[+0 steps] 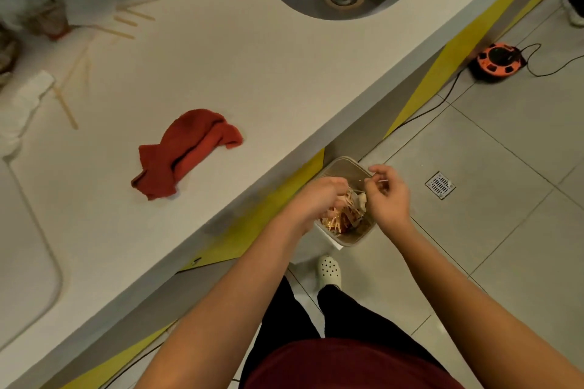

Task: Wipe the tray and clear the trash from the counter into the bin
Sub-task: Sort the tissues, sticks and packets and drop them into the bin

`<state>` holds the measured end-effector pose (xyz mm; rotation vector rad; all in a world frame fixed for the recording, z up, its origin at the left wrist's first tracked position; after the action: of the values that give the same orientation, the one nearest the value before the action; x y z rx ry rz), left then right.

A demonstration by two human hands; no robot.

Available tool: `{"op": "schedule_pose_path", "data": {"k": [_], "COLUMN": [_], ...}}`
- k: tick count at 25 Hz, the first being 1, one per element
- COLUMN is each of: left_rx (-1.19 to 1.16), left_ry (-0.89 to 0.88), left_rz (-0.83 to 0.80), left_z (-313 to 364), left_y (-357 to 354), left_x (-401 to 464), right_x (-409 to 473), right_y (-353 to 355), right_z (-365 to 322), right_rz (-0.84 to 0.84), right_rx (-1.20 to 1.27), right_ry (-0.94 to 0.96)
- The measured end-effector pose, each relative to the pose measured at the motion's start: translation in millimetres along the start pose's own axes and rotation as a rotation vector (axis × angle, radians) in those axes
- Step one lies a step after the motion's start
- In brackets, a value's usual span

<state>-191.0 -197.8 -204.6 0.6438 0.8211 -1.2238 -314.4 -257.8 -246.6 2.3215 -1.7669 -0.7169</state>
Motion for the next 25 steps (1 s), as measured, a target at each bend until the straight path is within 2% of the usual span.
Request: {"op": "schedule_pose_path", "data": {"k": [4,7,10,16,18,21,25], "left_rx": [-0.189,-0.303,-0.418,-0.528,-0.467,-0.204,0.164], "left_ry": [-0.276,-0.426,-0.491,-0.519,-0.472,-0.392,-0.338], "left_rz": [0.014,0.229,0.478,0.824,0.932,1.124,1.133], "left_z": [44.3,60.2,54.0,24.8,13.7,-0.4,-4.1], "left_y": [34.8,100.4,174.7,320.0,357.9,400.8,432.5], "left_x": [-66.8,-115.1,-148.0,-179.4,-178.5,-176.3,-170.8], "right_x": [-2.5,-8.0,-17.9,-41.3,-41.5,-41.7,-49.9], "right_y": [-10.4,-46.3,-96.5,-205.1,-233.5,-274.3,-320.7], "right_z": [-87.8,-149.5,-198.0,-261.3,-270.6,-282.7,-302.8], "right_rz": [0.027,-0.059,-0.210,-0.499,-0.558,-0.584,-0.600], "right_rx": [0.122,0.131,0.067,-0.281,-0.417,-0.599,-0.905], "right_ry": [0.365,0.514,0.615,0.739,0.731,0.705,0.756]}}
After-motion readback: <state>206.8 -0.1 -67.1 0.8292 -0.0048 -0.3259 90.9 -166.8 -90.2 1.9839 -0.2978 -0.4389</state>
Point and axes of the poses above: each hand's wrist, its own x-axis towards the middle knuckle, its own y-axis out of the back of the hand, z = x × y, the point moved 2 cm from there along x, towards the middle knuckle, and after that the axes turned 1 degree about y, right-handed, at the moved point
